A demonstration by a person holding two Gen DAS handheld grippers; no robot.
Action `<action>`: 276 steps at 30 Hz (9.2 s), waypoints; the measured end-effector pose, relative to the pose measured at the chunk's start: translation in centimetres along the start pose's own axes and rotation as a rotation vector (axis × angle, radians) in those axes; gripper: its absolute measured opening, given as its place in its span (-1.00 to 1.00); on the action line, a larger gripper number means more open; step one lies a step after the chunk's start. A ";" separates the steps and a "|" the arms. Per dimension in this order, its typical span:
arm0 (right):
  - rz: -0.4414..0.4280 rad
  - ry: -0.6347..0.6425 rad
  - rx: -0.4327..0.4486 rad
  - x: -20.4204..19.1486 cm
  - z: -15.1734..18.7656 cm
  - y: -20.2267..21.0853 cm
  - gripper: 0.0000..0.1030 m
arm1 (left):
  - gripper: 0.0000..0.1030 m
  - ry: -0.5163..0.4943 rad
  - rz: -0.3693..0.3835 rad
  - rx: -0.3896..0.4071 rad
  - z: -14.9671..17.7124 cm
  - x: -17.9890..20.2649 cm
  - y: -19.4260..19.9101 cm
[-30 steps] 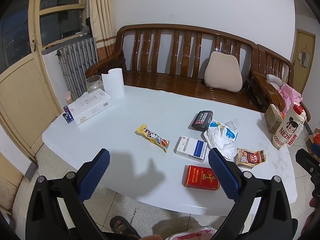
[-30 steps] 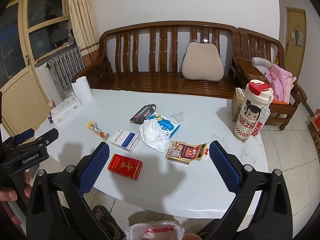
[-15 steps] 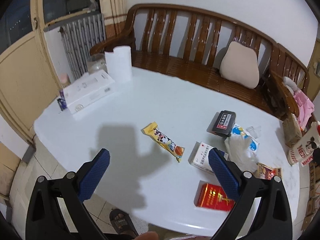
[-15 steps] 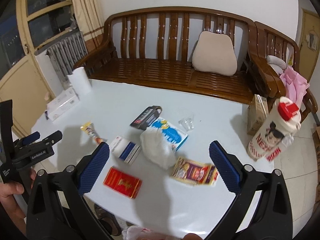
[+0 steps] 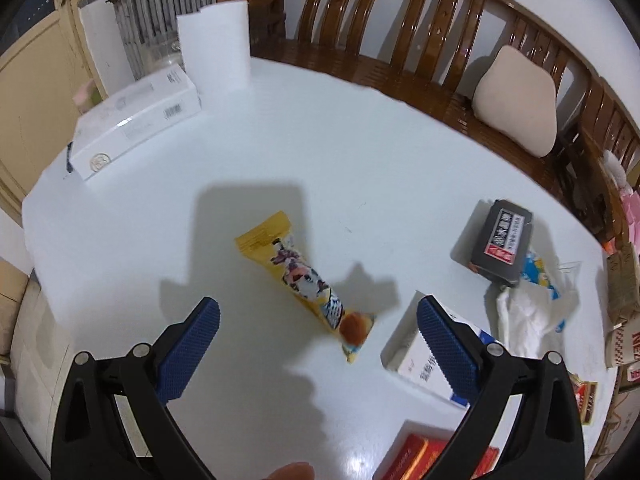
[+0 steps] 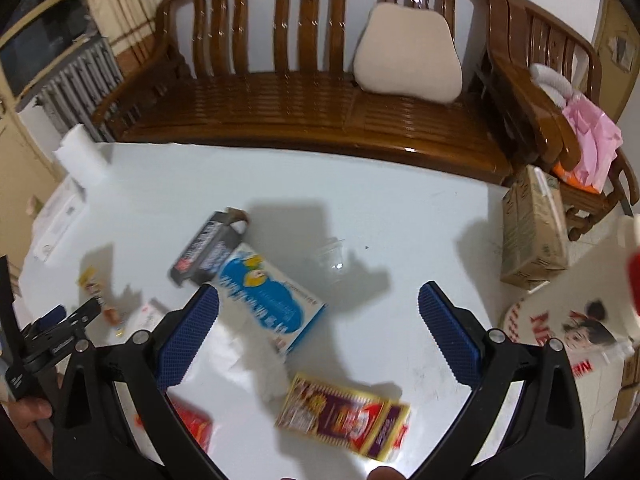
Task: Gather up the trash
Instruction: 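Grasp the yellow snack wrapper with the left tool while the right tool grasps the clear plastic cup, then carry the wrapper and cup with both tools down to the white plastic bag, then open both tools to drop the wrapper and cup into the bag, then raise both open tools back over the table toward the remaining items, then grasp the red cigarette box with the left tool while the right tool grasps the gold-and-red card packet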
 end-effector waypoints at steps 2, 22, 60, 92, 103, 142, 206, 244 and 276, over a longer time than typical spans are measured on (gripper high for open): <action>-0.006 0.011 -0.020 0.4 -0.4 -1.8 0.90 | 0.87 -0.001 0.003 -0.015 -0.1 0.4 -0.8; -0.075 0.060 -0.178 1.9 -1.1 -11.9 0.80 | 0.55 0.029 0.038 -0.088 -1.1 1.9 -4.6; -0.087 0.042 -0.141 2.1 -1.4 -10.2 -0.15 | -0.85 -0.025 0.142 -0.056 -1.8 2.9 -2.2; -0.217 0.169 0.070 -2.8 6.7 10.9 -0.16 | -0.86 -0.251 0.306 0.105 6.0 4.8 15.9; -0.241 0.221 0.065 -5.2 18.6 15.7 -0.16 | -0.86 -0.371 0.340 0.013 18.2 2.7 17.0; -0.288 0.077 -0.400 -8.2 43.0 -3.2 0.49 | -0.07 -0.369 0.264 -0.550 42.5 -0.7 -1.4; -0.209 0.391 -0.042 -4.5 20.9 11.7 0.81 | 0.85 -0.539 0.287 -0.007 18.4 2.3 11.3; -0.260 0.508 -0.136 -1.3 9.9 -0.8 0.81 | 0.85 -0.281 0.162 -0.163 14.4 6.6 1.9; -0.263 0.602 -0.262 -3.4 9.9 -5.7 0.81 | 0.85 -0.276 0.185 -0.167 11.5 6.0 0.6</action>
Point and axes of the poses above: each gripper's, at about its wrist camera, not at the fingertips, and y roughly against the way its jaws point, x to its right, z to its underside, the point moved 1 cm from there along -y, roughly the way its jaws point, and after that the axes turned 4 degrees about y, right-handed, at the moved point
